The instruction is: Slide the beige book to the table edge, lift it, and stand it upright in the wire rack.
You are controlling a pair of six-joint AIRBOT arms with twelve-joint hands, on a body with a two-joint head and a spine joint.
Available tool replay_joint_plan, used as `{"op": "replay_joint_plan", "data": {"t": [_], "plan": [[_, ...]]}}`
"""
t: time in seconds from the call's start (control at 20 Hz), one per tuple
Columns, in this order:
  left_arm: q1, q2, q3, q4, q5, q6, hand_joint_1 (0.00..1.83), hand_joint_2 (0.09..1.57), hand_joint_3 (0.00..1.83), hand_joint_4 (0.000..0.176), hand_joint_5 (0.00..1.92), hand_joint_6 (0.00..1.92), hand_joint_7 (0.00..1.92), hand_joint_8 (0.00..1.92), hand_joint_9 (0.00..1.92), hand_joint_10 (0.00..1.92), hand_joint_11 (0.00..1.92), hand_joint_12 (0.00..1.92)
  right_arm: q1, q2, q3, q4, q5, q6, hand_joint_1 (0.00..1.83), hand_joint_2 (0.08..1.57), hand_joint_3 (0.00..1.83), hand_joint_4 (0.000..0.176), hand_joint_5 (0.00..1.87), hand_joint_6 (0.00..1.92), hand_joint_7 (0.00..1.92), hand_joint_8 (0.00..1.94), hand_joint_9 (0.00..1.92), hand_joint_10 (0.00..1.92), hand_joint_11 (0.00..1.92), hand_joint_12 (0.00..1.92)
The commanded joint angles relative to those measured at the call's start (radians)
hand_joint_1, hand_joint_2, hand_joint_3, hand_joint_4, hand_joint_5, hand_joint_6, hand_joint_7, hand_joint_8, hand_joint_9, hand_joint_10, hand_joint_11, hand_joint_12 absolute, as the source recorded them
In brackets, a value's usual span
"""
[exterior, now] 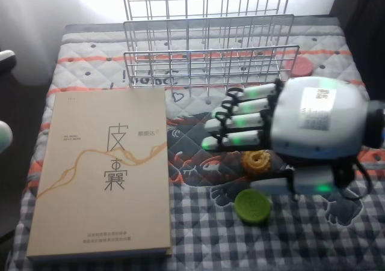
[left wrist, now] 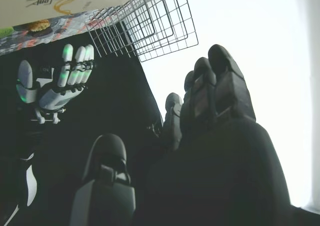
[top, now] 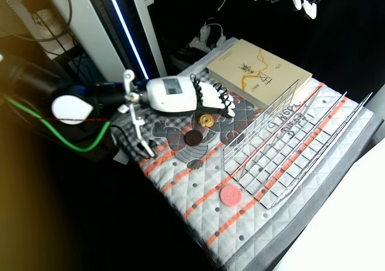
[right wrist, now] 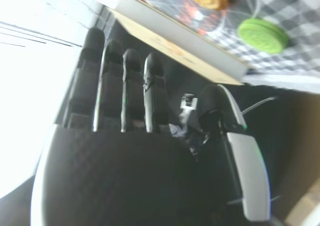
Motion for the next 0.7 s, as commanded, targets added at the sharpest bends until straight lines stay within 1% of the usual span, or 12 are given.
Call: {"op": "replay_joint_plan", "data": {"t": [0.0,0.1,0.15,0.2,0.25,0.3,0.4,0.5,0.6,0.65], "plan": [[0.002,0.015,0.001,-0.027,-0.163,-0.015,0.27,1.18,0.0,0.176,0.18,0.0,0.13,0.0,0.15,0.0,0.0,0.33,0.024,-0.014,0.008,0.019,0.088,0.002,0.06,1.42,0.0,0.0,0.32,0.0,0.3,0.0,0.31,0.0,0.22,0.36],[0.01,0.015,0.001,-0.04,-0.183,-0.02,0.26,1.18,0.0,0.176,0.19,0.0,0.13,0.0,0.14,0.0,0.0,0.31,0.033,-0.029,0.012,0.0,0.081,0.002,0.09,1.41,0.0,0.0,0.34,0.01,0.31,0.0,0.34,0.01,0.25,0.4],[0.011,0.015,0.001,-0.043,-0.19,-0.02,0.22,1.18,0.0,0.174,0.21,0.01,0.14,0.0,0.13,0.0,0.0,0.32,0.036,-0.034,0.013,-0.003,0.081,0.002,0.13,1.41,0.0,0.0,0.35,0.0,0.32,0.0,0.35,0.0,0.24,0.46],[0.011,0.016,0.002,-0.043,-0.193,-0.02,0.21,1.19,0.0,0.157,0.25,0.01,0.15,0.0,0.14,0.0,0.0,0.34,0.041,-0.038,0.014,-0.01,0.08,0.002,0.13,1.41,0.0,0.0,0.36,0.0,0.32,0.0,0.36,0.0,0.23,0.47],[0.011,0.016,0.001,-0.043,-0.193,-0.02,0.25,1.18,0.0,0.147,0.27,0.01,0.17,0.01,0.15,0.0,0.0,0.34,0.044,-0.041,0.014,-0.015,0.078,0.002,0.13,1.41,0.0,0.0,0.37,0.01,0.33,0.01,0.37,0.01,0.25,0.48],[0.011,0.015,0.001,-0.041,-0.195,-0.02,0.27,1.18,0.0,0.147,0.26,0.01,0.17,0.0,0.15,0.0,0.0,0.3,0.049,-0.045,0.014,-0.025,0.075,0.002,0.12,1.42,0.0,0.0,0.38,0.0,0.34,0.0,0.38,0.0,0.24,0.52],[0.011,0.015,0.002,-0.037,-0.199,-0.02,0.26,1.18,0.0,0.154,0.26,0.0,0.18,0.0,0.16,0.0,0.0,0.31,0.054,-0.053,0.019,-0.053,0.073,0.002,0.09,1.43,0.0,0.0,0.36,0.0,0.32,0.0,0.36,0.0,0.13,0.69],[0.011,0.015,0.003,-0.034,-0.205,-0.02,0.24,1.18,0.0,0.173,0.24,0.0,0.17,0.0,0.16,0.0,0.0,0.31,0.056,-0.067,0.03,-0.075,0.073,0.002,0.12,1.43,0.0,0.0,0.37,0.0,0.33,0.0,0.36,0.0,0.08,0.78],[0.011,0.015,0.003,-0.031,-0.208,-0.02,0.29,1.17,0.0,0.167,0.25,0.0,0.18,0.0,0.16,0.0,0.0,0.3,0.056,-0.079,0.037,-0.078,0.073,0.002,0.1,1.43,0.0,0.0,0.36,0.0,0.34,0.0,0.37,0.0,0.11,0.64],[0.011,0.015,0.003,-0.031,-0.208,-0.02,0.3,1.17,0.0,0.167,0.24,0.0,0.17,0.0,0.16,0.0,0.0,0.29,0.056,-0.085,0.038,-0.078,0.074,0.002,0.11,1.42,0.0,0.0,0.38,0.0,0.36,0.0,0.39,0.01,0.14,0.62]]}}
